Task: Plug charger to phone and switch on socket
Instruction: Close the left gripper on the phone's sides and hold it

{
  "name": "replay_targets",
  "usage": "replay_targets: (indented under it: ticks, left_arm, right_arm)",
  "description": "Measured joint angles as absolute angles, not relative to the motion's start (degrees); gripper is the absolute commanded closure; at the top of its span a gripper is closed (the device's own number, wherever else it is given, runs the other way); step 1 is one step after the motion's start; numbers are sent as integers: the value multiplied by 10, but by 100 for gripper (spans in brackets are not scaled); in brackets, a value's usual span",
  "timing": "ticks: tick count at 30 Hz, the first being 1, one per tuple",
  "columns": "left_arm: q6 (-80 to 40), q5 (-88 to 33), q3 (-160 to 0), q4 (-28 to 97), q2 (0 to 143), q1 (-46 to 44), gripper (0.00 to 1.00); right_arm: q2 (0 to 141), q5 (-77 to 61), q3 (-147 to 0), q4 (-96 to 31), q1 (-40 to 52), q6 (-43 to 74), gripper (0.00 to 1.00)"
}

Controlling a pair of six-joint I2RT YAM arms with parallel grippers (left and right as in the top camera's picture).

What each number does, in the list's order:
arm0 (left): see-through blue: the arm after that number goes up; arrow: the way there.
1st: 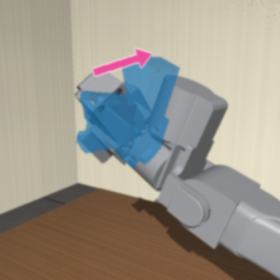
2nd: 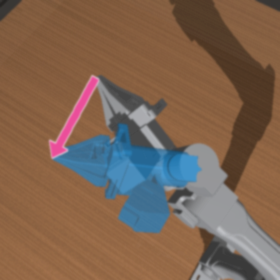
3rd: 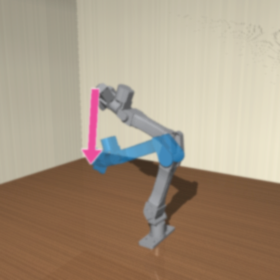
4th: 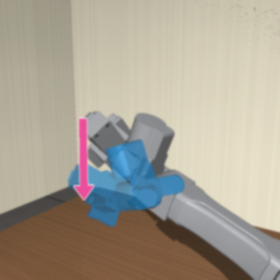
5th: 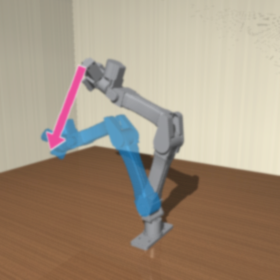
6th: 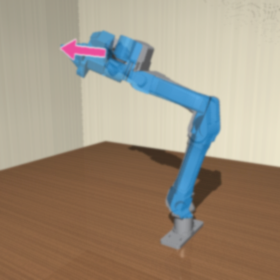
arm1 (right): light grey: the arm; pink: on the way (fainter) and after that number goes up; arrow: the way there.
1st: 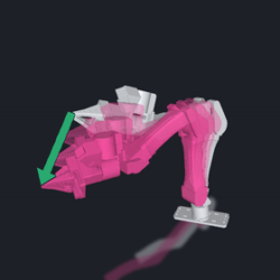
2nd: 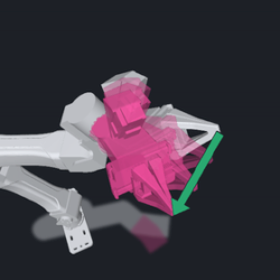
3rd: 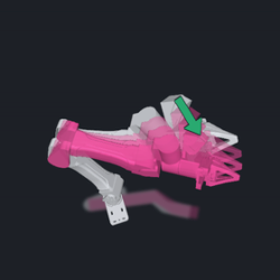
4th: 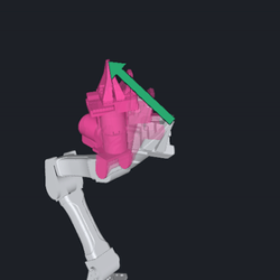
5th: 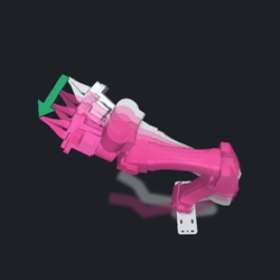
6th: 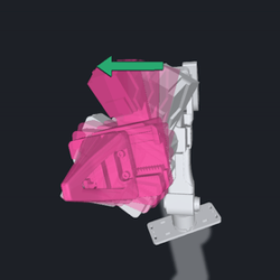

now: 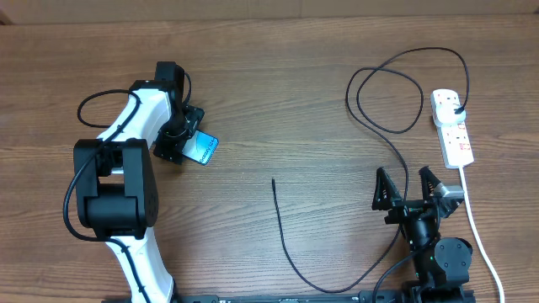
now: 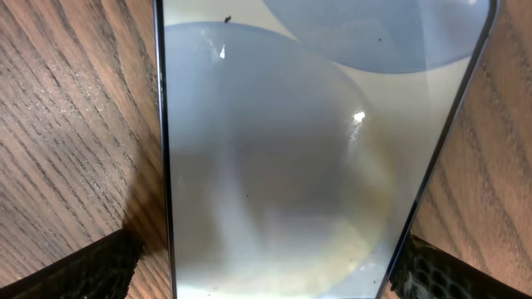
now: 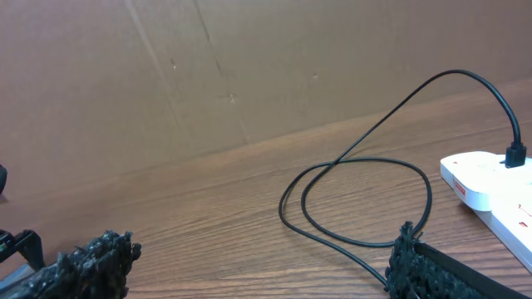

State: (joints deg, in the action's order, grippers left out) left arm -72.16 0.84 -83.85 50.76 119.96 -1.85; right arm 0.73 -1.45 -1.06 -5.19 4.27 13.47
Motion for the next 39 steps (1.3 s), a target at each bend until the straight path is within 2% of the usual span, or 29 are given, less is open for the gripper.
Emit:
replay_targets:
  ticks: [39]
  left_arm:
    - [-725,7,-837,511,1199,-18,13]
  right_arm:
    - [7,-14,-11,-51,43,135,0]
